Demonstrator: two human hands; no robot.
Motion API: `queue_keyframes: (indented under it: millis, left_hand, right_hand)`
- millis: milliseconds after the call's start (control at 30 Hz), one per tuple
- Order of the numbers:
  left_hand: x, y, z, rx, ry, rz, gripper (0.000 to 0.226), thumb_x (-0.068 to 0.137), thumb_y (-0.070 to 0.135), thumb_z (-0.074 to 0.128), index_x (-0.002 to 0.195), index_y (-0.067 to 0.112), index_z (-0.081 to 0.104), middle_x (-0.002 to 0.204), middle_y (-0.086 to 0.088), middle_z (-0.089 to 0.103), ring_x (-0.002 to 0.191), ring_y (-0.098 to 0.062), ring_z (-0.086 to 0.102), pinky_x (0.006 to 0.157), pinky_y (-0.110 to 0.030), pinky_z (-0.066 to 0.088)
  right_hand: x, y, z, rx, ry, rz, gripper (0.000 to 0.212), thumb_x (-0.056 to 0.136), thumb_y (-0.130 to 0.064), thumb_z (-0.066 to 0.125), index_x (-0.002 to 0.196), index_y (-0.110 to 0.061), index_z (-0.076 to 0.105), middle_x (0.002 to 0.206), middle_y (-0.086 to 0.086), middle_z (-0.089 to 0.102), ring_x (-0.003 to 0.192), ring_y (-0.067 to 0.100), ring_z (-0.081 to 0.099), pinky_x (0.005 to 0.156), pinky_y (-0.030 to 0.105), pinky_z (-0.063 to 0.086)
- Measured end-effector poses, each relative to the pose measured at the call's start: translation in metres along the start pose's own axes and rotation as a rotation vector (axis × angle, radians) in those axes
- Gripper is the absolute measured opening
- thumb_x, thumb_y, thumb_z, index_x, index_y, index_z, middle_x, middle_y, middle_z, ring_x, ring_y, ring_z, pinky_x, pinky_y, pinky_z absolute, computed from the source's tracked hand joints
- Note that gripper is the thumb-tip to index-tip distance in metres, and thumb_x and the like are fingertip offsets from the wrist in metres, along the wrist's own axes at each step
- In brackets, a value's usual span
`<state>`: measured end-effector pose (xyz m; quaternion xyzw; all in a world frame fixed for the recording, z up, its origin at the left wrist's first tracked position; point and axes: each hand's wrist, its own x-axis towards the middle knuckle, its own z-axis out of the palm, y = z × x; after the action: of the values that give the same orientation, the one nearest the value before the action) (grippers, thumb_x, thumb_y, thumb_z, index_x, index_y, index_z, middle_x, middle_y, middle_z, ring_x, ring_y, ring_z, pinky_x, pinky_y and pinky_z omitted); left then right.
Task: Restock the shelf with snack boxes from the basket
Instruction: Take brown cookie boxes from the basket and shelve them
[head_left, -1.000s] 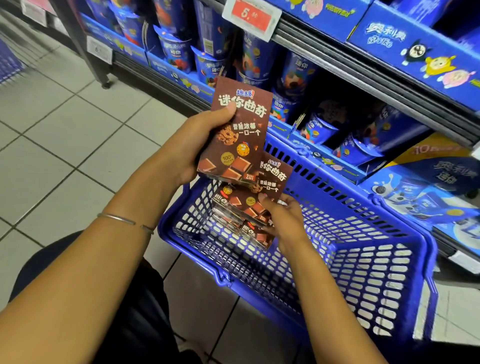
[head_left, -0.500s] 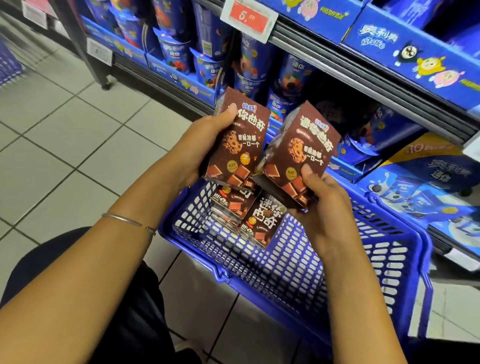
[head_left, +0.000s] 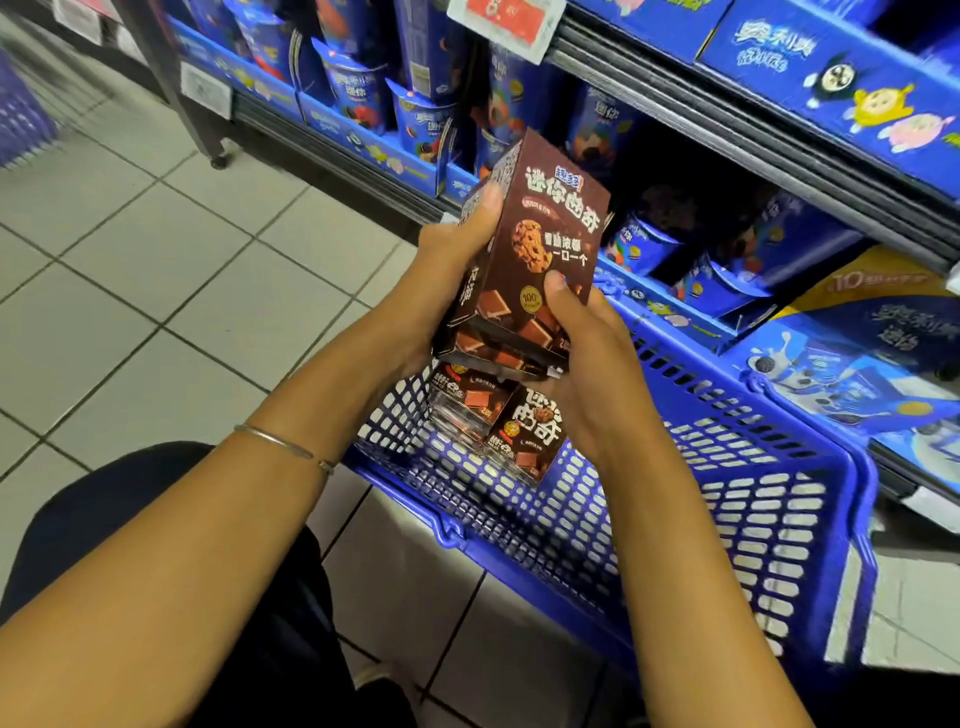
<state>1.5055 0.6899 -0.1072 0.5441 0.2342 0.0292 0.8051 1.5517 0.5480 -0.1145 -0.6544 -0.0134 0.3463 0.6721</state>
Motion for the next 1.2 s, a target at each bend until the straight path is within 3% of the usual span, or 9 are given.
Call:
queue_keyframes:
  millis: [100, 167, 300, 500, 700, 800, 967, 1133, 1200]
  left_hand:
    - [-0.001, 0.001, -0.002, 0.039, -0.032, -0.025, 0.054, 0.111, 0.055, 0.04, 0.104, 0.025, 0.084, 0.104, -0.001, 0.084, 0.096, -0.018, 0.082, 0.074, -0.029, 0.065]
    - [-0.002, 0.004, -0.006, 0.105, -0.055, -0.045, 0.054, 0.109, 0.061, 0.041, 0.094, 0.036, 0.087, 0.102, 0.004, 0.084, 0.097, -0.016, 0.081, 0.075, -0.029, 0.065]
    - [0.002, 0.005, -0.011, 0.071, -0.099, -0.038, 0.054, 0.103, 0.047, 0.064, 0.139, 0.006, 0.063, 0.125, -0.015, 0.078, 0.111, -0.033, 0.078, 0.09, -0.039, 0.065]
    - [0.002, 0.015, -0.032, 0.062, -0.037, -0.003, 0.049, 0.105, 0.038, 0.061, 0.135, 0.0, 0.066, 0.119, -0.018, 0.079, 0.104, -0.033, 0.078, 0.085, -0.036, 0.065]
    - [0.003, 0.017, -0.048, 0.057, 0.001, -0.001, 0.05, 0.101, 0.039, 0.067, 0.138, 0.005, 0.063, 0.118, -0.013, 0.08, 0.101, -0.028, 0.08, 0.082, -0.032, 0.064]
    - [0.004, 0.017, -0.049, 0.048, 0.025, -0.016, 0.052, 0.098, 0.036, 0.072, 0.139, 0.007, 0.061, 0.115, -0.01, 0.081, 0.098, -0.025, 0.081, 0.076, -0.028, 0.064]
    - [0.005, 0.014, -0.052, 0.015, 0.078, -0.072, 0.072, 0.088, 0.033, 0.084, 0.148, 0.01, 0.05, 0.118, -0.009, 0.081, 0.099, -0.026, 0.081, 0.073, -0.03, 0.064]
    - [0.007, 0.011, -0.054, -0.005, 0.11, -0.082, 0.087, 0.074, 0.033, 0.092, 0.145, 0.015, 0.046, 0.112, -0.005, 0.083, 0.097, -0.025, 0.082, 0.07, -0.031, 0.065]
    - [0.007, 0.011, -0.054, 0.012, 0.111, -0.088, 0.094, 0.066, 0.037, 0.093, 0.145, 0.016, 0.045, 0.11, -0.003, 0.083, 0.096, -0.025, 0.082, 0.069, -0.031, 0.065]
  right_hand:
    - [0.001, -0.001, -0.006, 0.007, 0.04, -0.004, 0.039, 0.094, -0.044, 0.065, 0.13, -0.031, 0.063, 0.126, -0.007, 0.072, 0.122, 0.022, 0.065, 0.105, 0.062, 0.047]
    - [0.003, -0.001, -0.006, 0.014, 0.066, -0.01, 0.031, 0.097, -0.039, 0.064, 0.126, -0.029, 0.065, 0.121, -0.005, 0.074, 0.117, 0.022, 0.068, 0.102, 0.061, 0.049]
    - [0.003, -0.001, 0.002, -0.006, 0.046, -0.083, 0.029, 0.096, -0.038, 0.066, 0.124, -0.028, 0.066, 0.118, -0.002, 0.075, 0.11, 0.021, 0.072, 0.098, 0.055, 0.055]
    - [0.028, 0.018, -0.008, 0.055, 0.179, 0.101, 0.053, 0.1, -0.058, 0.05, 0.126, -0.015, 0.065, 0.117, 0.007, 0.073, 0.106, 0.022, 0.071, 0.088, 0.045, 0.059]
    - [0.051, 0.077, -0.011, -0.299, 0.388, 0.199, 0.047, 0.088, -0.053, 0.072, 0.082, -0.016, 0.044, 0.079, 0.011, 0.054, 0.074, 0.027, 0.058, 0.083, 0.046, 0.055]
    - [0.052, 0.097, -0.009, -0.315, 0.306, 0.271, 0.041, 0.084, -0.052, 0.077, 0.095, -0.021, 0.054, 0.091, -0.003, 0.066, 0.084, 0.018, 0.067, 0.075, 0.039, 0.057]
    - [0.05, 0.119, -0.015, -0.327, 0.218, 0.36, 0.033, 0.092, -0.048, 0.07, 0.114, -0.024, 0.063, 0.121, 0.0, 0.071, 0.112, 0.023, 0.066, 0.089, 0.043, 0.057]
    - [0.041, 0.12, -0.028, -0.261, 0.272, 0.393, 0.035, 0.095, -0.039, 0.069, 0.121, -0.017, 0.061, 0.119, 0.003, 0.072, 0.111, 0.024, 0.068, 0.078, 0.036, 0.062]
    - [0.034, 0.12, -0.036, -0.229, 0.302, 0.378, 0.038, 0.093, -0.038, 0.071, 0.122, -0.016, 0.059, 0.115, 0.002, 0.074, 0.11, 0.026, 0.069, 0.087, 0.043, 0.06]
